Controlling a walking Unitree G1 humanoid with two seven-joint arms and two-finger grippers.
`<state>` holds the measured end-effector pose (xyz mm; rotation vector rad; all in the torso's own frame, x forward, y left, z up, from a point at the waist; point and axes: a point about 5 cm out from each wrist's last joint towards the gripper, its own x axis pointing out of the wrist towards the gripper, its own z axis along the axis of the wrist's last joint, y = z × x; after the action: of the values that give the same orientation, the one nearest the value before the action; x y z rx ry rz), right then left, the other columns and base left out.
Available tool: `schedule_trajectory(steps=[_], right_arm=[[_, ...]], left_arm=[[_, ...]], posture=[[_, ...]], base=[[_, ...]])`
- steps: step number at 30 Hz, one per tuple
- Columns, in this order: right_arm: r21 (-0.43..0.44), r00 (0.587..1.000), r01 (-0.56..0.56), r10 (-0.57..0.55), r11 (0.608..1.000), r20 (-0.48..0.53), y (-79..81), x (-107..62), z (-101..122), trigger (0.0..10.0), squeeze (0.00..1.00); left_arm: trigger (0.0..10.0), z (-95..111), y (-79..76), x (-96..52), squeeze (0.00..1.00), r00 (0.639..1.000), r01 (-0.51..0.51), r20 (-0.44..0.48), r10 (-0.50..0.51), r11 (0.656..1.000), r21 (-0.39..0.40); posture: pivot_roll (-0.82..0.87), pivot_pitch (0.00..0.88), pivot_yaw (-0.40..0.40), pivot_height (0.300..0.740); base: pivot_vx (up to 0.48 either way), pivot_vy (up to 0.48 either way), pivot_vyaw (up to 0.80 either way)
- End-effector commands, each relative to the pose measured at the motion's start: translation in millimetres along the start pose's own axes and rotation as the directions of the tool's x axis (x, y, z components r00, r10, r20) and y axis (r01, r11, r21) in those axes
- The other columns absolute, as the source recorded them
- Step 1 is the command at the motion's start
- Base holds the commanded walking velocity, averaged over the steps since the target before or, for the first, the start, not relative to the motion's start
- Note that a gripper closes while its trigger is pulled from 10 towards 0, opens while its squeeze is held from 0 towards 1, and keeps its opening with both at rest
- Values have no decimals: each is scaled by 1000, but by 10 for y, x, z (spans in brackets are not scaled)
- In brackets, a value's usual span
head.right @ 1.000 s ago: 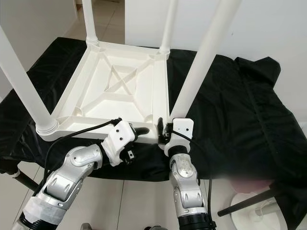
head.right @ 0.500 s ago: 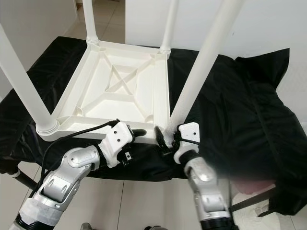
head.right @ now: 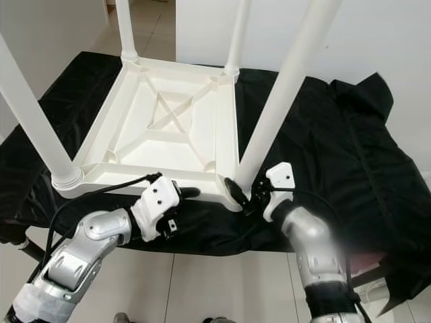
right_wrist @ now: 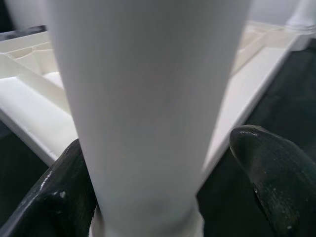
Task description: Building children table
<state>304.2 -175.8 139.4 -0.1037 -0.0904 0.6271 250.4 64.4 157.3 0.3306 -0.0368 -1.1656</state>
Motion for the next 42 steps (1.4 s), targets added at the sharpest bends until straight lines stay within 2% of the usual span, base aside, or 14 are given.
schedule_trajectory(steps=[1, 5, 6, 10, 11, 12, 18, 19, 31, 35, 37, 40, 41, 42], right_arm=[[3, 1000, -20, 20, 1000, 2, -35, 14, -12, 10000, 0], [-11, 998, -65, 65, 998, -10, -24, 104, -28, 9765, 0], [-14, 996, -84, 84, 996, -16, -12, 138, -38, 3725, 0], [-16, 994, -108, 108, 994, -16, -9, 179, -55, 3725, 0], [-17, 994, -109, 109, 994, -13, -14, 185, -56, 1137, 0], [-15, 993, -119, 119, 993, -16, -6, 191, -64, 0, 0], [-6, 989, -145, 145, 989, -23, -1, 192, -89, 0, 0], [-4, 990, -135, 134, 991, -30, -15, 173, -103, 10000, 0], [24, 999, -43, 43, 999, 8, -14, 117, -76, 10000, 0], [13, 991, 132, -132, 991, 11, 99, 96, -74, 10000, 0], [42, 977, 211, -212, 976, 23, 178, 89, -69, 10000, 0], [52, 971, 237, -238, 970, 24, 206, 86, -68, 10000, 0], [60, 954, 297, -298, 953, 22, 258, 83, -74, 10000, 0], [60, 954, 297, -298, 953, 22, 258, 83, -74, 10000, 0]], left_arm=[[10000, 22, -68, 25, 0, 999, 45, 1, -45, 999, 5], [10000, 28, -88, 50, 0, 999, 50, 2, -50, 999, 9], [10000, 35, -87, 61, 0, 999, 47, 5, -47, 999, 10], [10000, 46, -83, 68, 0, 999, 41, 8, -41, 999, 10], [10000, 47, -82, 68, 0, 999, 39, 8, -39, 999, 11], [10000, 47, -76, 69, 0, 999, 35, 8, -35, 999, 12], [10000, 46, -63, 64, 0, 1000, 25, 8, -25, 1000, 12], [10000, 43, -58, 63, 0, 1000, 24, 7, -24, 1000, 13], [10000, 26, 32, 45, 0, 1000, -11, -3, 11, 1000, 29], [10000, 12, 69, 75, 0, 998, -55, -8, 55, 998, 26], [10000, 2, 71, 76, 0, 998, -62, -12, 62, 998, 33], [10000, -3, 76, 74, 0, 998, -67, -13, 67, 997, 35], [10000, -12, 99, 70, 0, 996, -84, -21, 84, 996, 29], [10000, -12, 99, 70, 0, 996, -84, -21, 84, 996, 29]], posture=[[16, 82, -87, 740], [29, 73, -91, 740], [37, 68, -95, 740], [37, 68, -95, 740], [40, 65, -97, 740], [46, 60, -104, 740], [44, 60, -104, 740], [38, 65, -102, 740], [25, 71, -110, 740], [16, 73, -103, 740], [6, 74, -95, 740], [6, 74, -95, 740], [-1, 76, -86, 740], [-1, 76, -86, 740]], base=[[0, 0, 0], [0, 0, 0], [0, 0, 0], [0, 0, 0], [0, 0, 0], [0, 0, 0], [0, 0, 0], [0, 0, 0], [0, 0, 0], [0, 0, 0], [0, 0, 0], [0, 0, 0], [0, 0, 0], [0, 0, 0]])
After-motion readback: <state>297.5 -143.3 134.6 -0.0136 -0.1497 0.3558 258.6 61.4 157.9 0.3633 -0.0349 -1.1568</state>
